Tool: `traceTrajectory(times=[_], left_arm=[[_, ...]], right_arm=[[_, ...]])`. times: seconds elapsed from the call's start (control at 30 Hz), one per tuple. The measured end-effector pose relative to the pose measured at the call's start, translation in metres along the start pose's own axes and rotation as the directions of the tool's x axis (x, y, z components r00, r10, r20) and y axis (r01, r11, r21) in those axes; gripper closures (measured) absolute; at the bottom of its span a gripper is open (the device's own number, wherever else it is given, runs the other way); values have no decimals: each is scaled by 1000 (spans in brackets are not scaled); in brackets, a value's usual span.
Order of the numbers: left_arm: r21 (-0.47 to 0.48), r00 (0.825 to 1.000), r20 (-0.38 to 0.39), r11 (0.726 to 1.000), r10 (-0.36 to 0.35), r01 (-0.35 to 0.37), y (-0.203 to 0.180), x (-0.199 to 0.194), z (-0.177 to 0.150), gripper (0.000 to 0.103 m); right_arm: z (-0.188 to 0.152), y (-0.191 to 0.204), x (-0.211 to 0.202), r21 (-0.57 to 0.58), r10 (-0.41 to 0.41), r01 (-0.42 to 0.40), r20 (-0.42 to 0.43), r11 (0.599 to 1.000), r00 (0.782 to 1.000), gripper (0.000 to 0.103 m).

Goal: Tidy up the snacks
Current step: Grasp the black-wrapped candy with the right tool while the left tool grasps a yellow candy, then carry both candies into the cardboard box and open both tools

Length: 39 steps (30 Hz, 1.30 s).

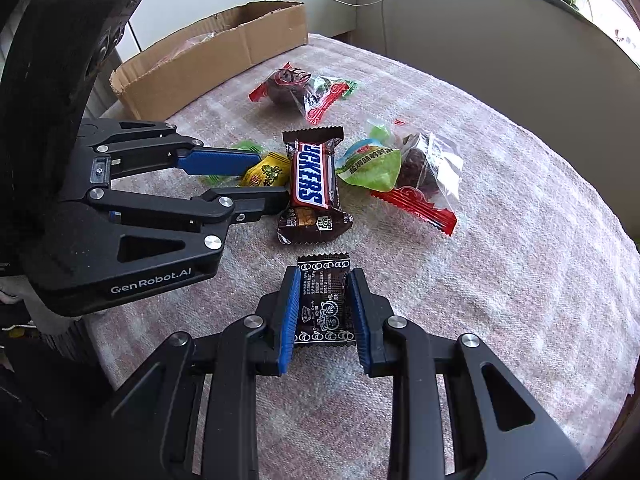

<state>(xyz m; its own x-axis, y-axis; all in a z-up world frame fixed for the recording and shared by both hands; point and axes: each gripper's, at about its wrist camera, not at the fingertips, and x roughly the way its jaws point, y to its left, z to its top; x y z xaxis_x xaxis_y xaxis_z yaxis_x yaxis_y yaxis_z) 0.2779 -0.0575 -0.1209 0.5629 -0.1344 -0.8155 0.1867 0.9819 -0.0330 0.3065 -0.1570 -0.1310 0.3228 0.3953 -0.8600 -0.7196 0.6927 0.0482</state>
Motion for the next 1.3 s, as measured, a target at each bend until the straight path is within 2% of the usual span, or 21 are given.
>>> traceTrajectory(times=[0.17, 0.47, 0.87, 1.07, 1.3], left_arm=[[-13, 1000, 8, 1000, -12, 12, 5, -2, -2, 78], [-54, 998, 25, 997, -61, 62, 11, -16, -12, 79], [-88, 989, 112, 990, -100, 110, 23, -54, -17, 79], [-124, 983, 158, 986, -90, 110, 44, -72, -19, 79], [-173, 977, 209, 982, -41, 78, 82, -95, -24, 79]], right_arm=[[-1, 0, -1, 9, -7, 7, -1, 1000, 1000, 77], [-6, -5, -7, 47, -7, 7, 6, 999, 1000, 78], [-3, 2, -31, 56, -26, 24, 46, 998, 999, 78], [18, 13, -44, 38, -30, 28, 78, 999, 996, 78], [56, 36, -50, -2, -24, 24, 121, 1000, 992, 78]])
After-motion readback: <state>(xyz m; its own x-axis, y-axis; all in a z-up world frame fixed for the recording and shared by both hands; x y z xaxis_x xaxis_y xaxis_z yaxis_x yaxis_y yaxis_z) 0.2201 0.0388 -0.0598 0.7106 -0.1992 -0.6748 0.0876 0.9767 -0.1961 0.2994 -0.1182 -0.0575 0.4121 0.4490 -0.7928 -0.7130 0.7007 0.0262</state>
